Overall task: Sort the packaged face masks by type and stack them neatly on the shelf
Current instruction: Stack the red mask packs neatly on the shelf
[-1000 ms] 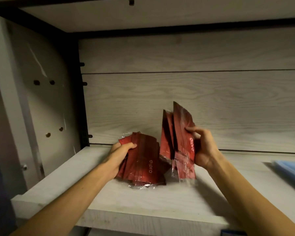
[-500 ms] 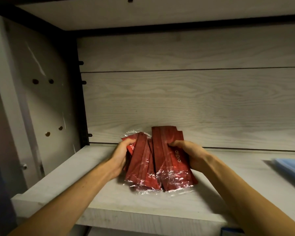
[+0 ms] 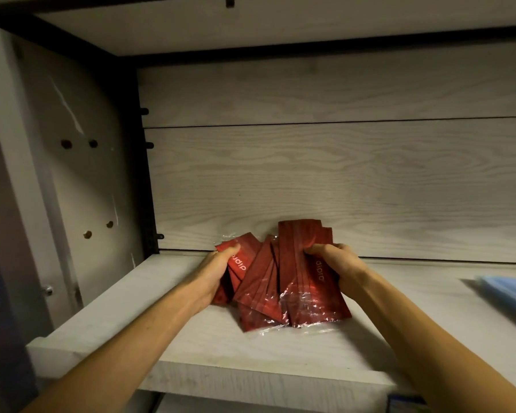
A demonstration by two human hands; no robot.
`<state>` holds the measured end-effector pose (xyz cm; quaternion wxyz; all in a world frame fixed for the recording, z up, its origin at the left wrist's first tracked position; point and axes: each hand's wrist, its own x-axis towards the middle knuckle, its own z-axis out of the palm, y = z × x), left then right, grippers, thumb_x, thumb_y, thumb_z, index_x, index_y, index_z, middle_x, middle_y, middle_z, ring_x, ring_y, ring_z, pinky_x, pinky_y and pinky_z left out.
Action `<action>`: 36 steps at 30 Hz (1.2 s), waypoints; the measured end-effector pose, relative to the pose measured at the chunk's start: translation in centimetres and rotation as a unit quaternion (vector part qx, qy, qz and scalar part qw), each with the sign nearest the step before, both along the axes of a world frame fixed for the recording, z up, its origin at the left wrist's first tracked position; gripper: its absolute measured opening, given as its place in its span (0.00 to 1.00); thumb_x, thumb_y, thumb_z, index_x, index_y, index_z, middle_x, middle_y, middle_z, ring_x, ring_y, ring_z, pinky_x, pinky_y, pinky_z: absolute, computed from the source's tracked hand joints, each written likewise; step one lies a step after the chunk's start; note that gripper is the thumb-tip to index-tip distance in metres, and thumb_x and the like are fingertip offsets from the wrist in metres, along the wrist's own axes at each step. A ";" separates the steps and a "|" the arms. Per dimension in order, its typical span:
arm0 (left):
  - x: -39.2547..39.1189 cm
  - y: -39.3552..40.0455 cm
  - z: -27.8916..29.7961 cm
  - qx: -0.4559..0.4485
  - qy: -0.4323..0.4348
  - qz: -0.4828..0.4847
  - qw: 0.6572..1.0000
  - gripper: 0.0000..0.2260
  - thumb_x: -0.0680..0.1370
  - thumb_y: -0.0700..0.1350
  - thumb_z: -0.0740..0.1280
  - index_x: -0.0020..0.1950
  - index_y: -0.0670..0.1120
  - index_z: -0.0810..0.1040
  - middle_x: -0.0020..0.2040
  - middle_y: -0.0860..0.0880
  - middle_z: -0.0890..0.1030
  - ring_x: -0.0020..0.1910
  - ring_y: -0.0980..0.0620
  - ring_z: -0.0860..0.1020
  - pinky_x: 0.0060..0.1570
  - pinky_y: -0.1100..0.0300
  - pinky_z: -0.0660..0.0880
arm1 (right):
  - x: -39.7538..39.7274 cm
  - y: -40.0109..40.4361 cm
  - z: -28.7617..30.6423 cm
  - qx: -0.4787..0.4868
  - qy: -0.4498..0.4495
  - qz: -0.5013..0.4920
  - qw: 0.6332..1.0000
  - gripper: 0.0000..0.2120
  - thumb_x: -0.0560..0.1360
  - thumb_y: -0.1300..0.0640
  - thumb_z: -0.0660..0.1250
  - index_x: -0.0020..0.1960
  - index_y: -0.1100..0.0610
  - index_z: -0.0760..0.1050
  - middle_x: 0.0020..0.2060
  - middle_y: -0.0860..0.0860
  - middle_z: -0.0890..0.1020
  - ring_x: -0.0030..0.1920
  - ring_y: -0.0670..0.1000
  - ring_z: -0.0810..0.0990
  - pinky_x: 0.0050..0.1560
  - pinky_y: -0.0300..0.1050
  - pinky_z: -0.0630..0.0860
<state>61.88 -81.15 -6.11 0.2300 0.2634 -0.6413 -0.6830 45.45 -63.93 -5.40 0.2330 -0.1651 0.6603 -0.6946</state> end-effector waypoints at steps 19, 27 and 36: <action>1.3 -0.3 -0.1 0.004 0.084 0.111 0.990 0.11 0.73 0.31 0.74 0.55 0.39 0.82 0.55 0.37 0.84 0.49 0.42 0.81 0.59 0.46 0.78 | -1.4 2.1 -0.2 0.046 0.145 -0.103 0.983 0.13 0.75 0.59 0.71 0.49 0.71 0.80 0.35 0.60 0.80 0.35 0.58 0.78 0.38 0.52 0.75; 0.3 0.7 0.6 0.174 0.149 0.101 0.968 0.20 0.72 0.25 0.69 0.64 0.32 0.76 0.59 0.34 0.81 0.51 0.42 0.81 0.47 0.53 0.82 | -0.6 2.9 0.9 0.055 0.025 0.032 0.998 0.12 0.70 0.62 0.77 0.51 0.66 0.82 0.41 0.61 0.86 0.35 0.57 0.85 0.46 0.55 0.84; -0.1 2.1 1.1 0.298 0.204 0.102 0.927 0.06 0.76 0.30 0.68 0.50 0.39 0.77 0.52 0.39 0.81 0.52 0.46 0.81 0.61 0.53 0.77 | -1.0 3.5 0.7 -0.050 -0.085 0.079 0.992 0.05 0.75 0.63 0.70 0.50 0.62 0.80 0.38 0.58 0.85 0.34 0.54 0.84 0.38 0.50 0.84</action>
